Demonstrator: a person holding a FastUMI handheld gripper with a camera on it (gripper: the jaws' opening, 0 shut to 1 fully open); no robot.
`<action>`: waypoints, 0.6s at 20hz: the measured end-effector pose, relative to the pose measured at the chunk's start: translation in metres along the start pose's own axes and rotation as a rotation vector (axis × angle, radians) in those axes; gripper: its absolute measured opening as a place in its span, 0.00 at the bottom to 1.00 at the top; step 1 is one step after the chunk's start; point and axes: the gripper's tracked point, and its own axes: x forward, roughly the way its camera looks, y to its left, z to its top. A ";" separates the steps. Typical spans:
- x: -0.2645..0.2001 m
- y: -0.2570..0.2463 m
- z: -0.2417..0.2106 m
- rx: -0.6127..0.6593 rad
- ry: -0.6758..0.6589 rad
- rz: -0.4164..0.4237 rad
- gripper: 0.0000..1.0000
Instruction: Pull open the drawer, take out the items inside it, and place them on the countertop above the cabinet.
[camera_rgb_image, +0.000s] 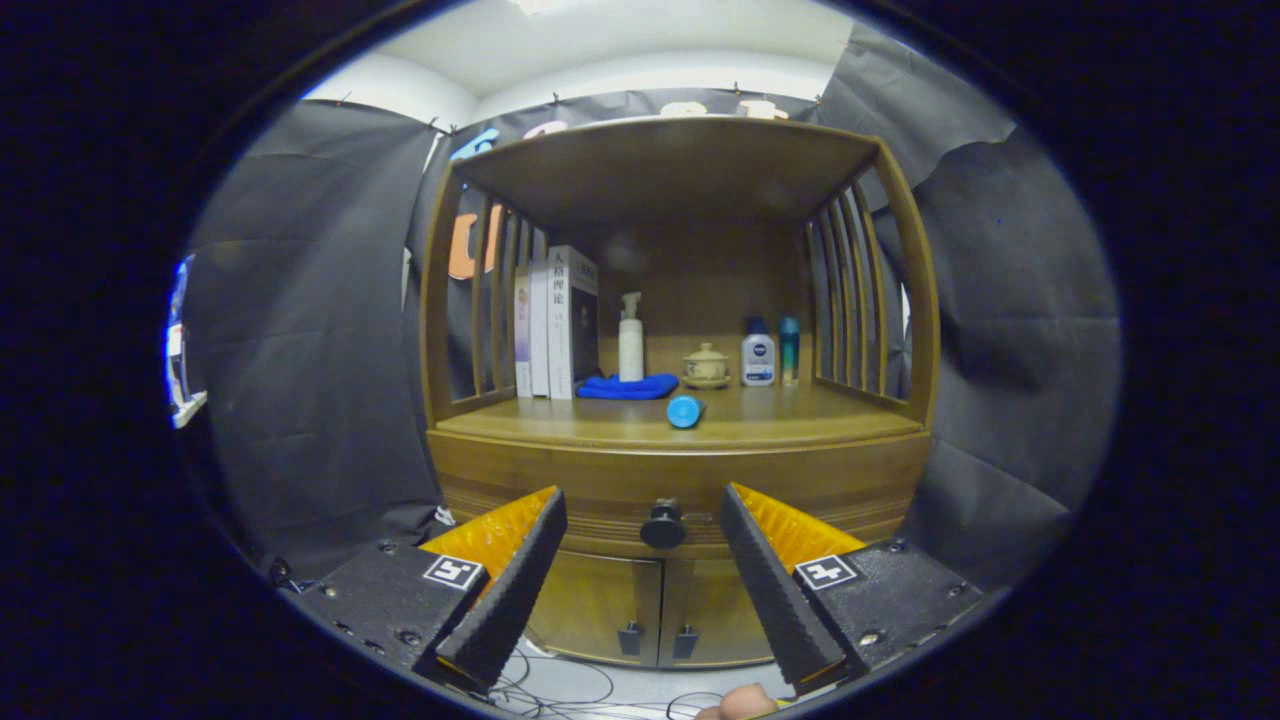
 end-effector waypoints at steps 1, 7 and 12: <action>-0.010 0.001 0.006 -0.004 -0.015 0.010 0.99; -0.062 0.007 0.023 -0.008 -0.038 0.057 0.99; -0.101 0.016 0.048 0.011 -0.079 0.102 0.98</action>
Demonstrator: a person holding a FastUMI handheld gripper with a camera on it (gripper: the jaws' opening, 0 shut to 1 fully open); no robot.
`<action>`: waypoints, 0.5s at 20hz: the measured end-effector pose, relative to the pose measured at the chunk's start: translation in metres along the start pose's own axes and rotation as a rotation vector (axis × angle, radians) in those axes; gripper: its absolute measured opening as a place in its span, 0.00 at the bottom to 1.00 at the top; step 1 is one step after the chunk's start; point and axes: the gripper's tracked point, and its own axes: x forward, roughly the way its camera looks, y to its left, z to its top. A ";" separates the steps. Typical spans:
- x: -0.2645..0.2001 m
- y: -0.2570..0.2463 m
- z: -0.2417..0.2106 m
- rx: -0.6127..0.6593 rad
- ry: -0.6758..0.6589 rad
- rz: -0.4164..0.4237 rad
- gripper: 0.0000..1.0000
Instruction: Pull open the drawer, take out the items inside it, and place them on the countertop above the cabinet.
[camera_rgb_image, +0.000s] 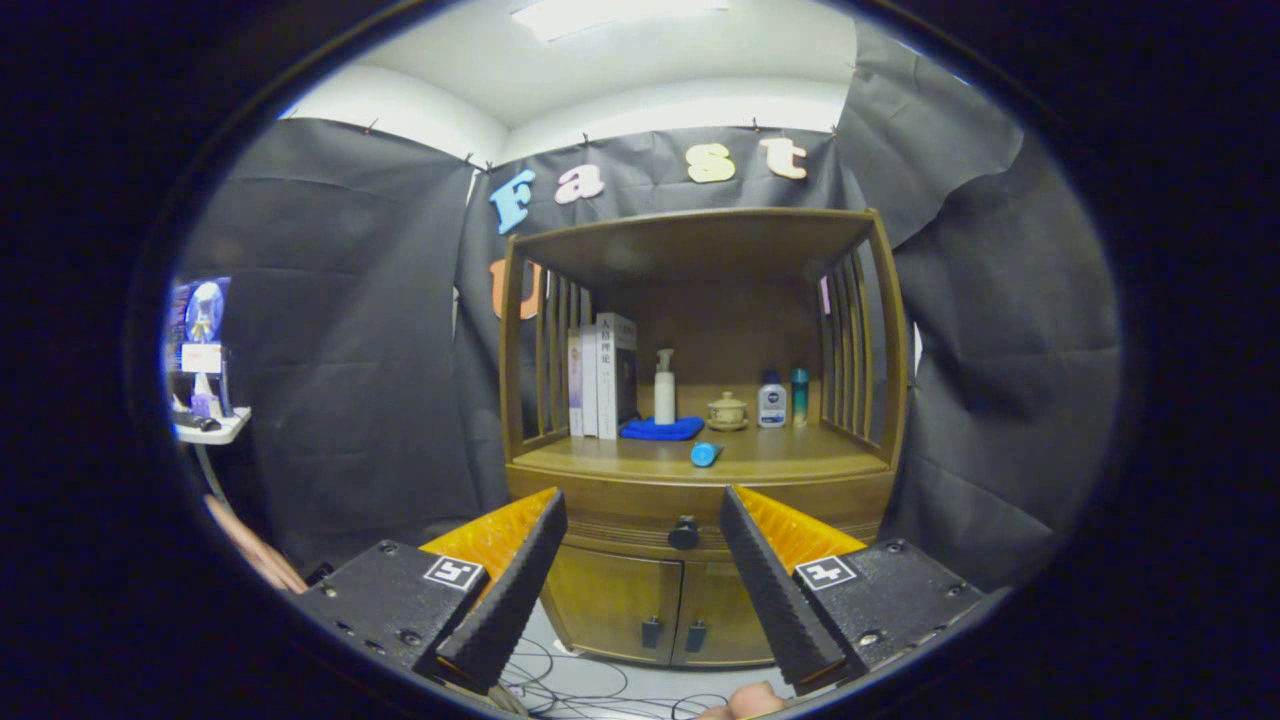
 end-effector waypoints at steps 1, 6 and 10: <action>-0.004 0.002 0.003 0.009 -0.001 0.009 0.98; -0.026 0.004 0.028 0.046 -0.032 0.018 0.98; -0.038 0.003 0.049 0.020 -0.074 0.013 0.98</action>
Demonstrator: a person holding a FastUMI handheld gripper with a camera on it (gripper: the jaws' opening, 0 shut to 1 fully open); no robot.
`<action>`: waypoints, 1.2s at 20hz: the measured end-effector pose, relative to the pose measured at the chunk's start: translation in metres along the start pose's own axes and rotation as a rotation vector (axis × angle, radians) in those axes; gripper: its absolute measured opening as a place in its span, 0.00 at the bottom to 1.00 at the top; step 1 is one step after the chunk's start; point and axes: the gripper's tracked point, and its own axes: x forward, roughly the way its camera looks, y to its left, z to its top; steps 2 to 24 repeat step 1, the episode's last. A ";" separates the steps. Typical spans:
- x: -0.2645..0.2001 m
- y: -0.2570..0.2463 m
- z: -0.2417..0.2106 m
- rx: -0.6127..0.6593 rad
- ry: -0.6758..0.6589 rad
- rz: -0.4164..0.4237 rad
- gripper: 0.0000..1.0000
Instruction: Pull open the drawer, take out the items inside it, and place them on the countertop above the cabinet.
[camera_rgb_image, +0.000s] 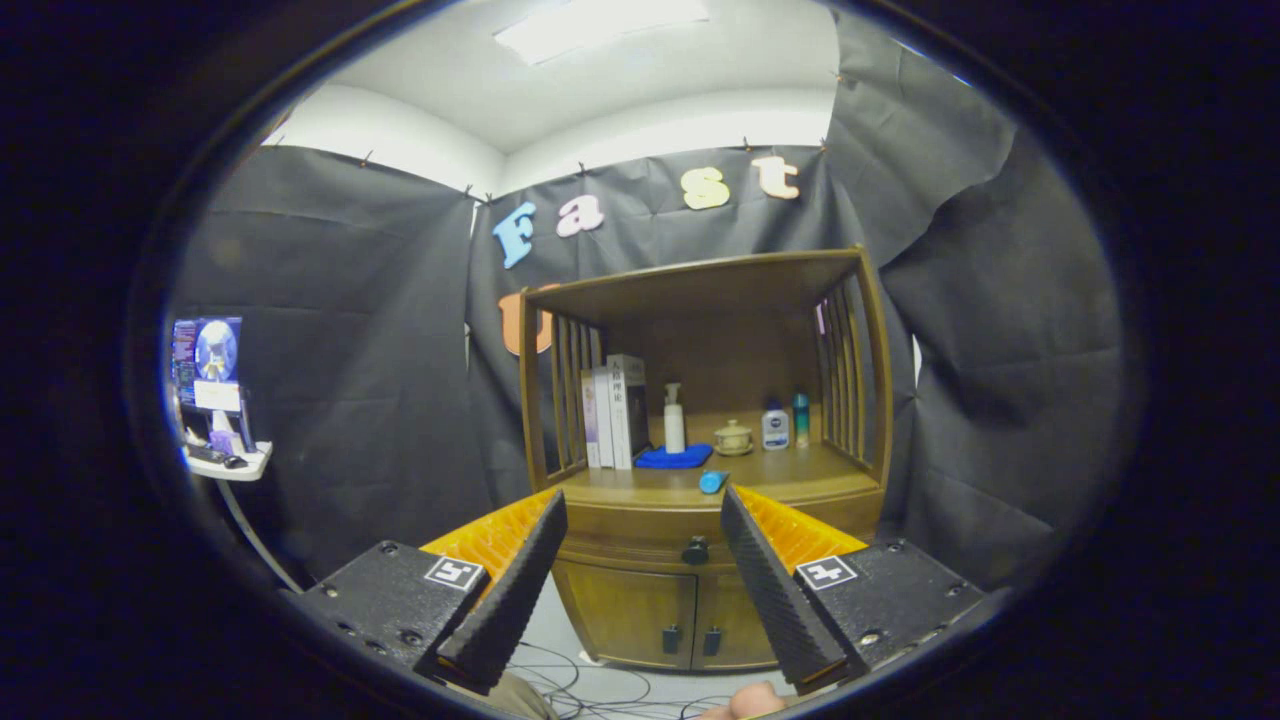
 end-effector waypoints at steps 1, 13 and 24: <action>-0.002 -0.001 0.005 -0.008 -0.013 -0.002 0.99; -0.002 -0.001 0.005 -0.008 -0.013 -0.002 0.99; -0.002 -0.001 0.005 -0.008 -0.013 -0.002 0.99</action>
